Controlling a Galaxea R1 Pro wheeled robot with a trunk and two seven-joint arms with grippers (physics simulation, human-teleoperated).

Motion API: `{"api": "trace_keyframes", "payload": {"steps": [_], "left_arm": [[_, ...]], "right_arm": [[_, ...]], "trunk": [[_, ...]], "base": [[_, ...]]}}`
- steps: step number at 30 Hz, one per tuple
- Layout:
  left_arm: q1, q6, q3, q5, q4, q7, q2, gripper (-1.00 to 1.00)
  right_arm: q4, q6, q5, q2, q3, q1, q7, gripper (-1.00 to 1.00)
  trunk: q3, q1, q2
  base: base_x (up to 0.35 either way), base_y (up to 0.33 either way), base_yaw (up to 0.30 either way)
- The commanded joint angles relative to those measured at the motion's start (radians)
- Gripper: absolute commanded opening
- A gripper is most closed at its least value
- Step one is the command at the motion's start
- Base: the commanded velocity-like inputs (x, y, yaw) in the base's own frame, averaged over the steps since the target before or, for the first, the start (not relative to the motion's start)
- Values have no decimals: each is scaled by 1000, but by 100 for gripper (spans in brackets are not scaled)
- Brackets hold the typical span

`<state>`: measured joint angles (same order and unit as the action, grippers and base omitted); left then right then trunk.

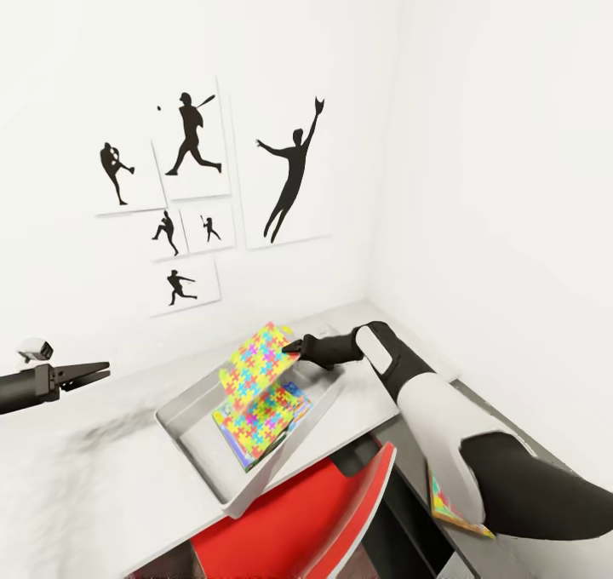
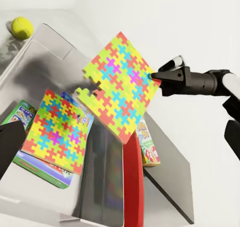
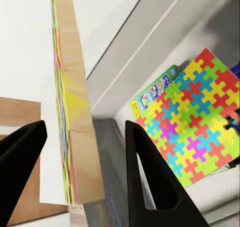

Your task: Put all the toys in the child's room - the three board games (two on the bed and one on the table), the two jigsaw puzzles on the table, and the tennis ball on the table - inside the toy box on the table in the child's room.

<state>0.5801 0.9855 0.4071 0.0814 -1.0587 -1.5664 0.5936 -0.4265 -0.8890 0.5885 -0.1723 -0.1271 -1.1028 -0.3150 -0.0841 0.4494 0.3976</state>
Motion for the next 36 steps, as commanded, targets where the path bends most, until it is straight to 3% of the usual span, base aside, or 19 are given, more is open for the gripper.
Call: {"api": "trace_keyframes", "payload": {"steps": [1,5,17,36], "left_arm": [[1,12,0,-1,-1,-4,0,100],[1,13,-1,0,-2,-4,0,100],[2,14,-1,0,-3,-4,0,100],[5,22,-1,0,-4,-4,0,100]], "right_arm": [[12,-4,-10,-1,-2,-16,-8,-100],[30,-18,-12,-2,-2,-43,-7,-100],[65,-66,-18,-2,-13,-48,-1,-100],[77,-59,-20,-2,-14,-46,33,-100]], "trunk": [[-4,1,2],[-11,1,2],[-31,1,2],[-62,1,2]], "base": [[0,0,0],[0,0,0],[0,0,0],[0,0,0]]}}
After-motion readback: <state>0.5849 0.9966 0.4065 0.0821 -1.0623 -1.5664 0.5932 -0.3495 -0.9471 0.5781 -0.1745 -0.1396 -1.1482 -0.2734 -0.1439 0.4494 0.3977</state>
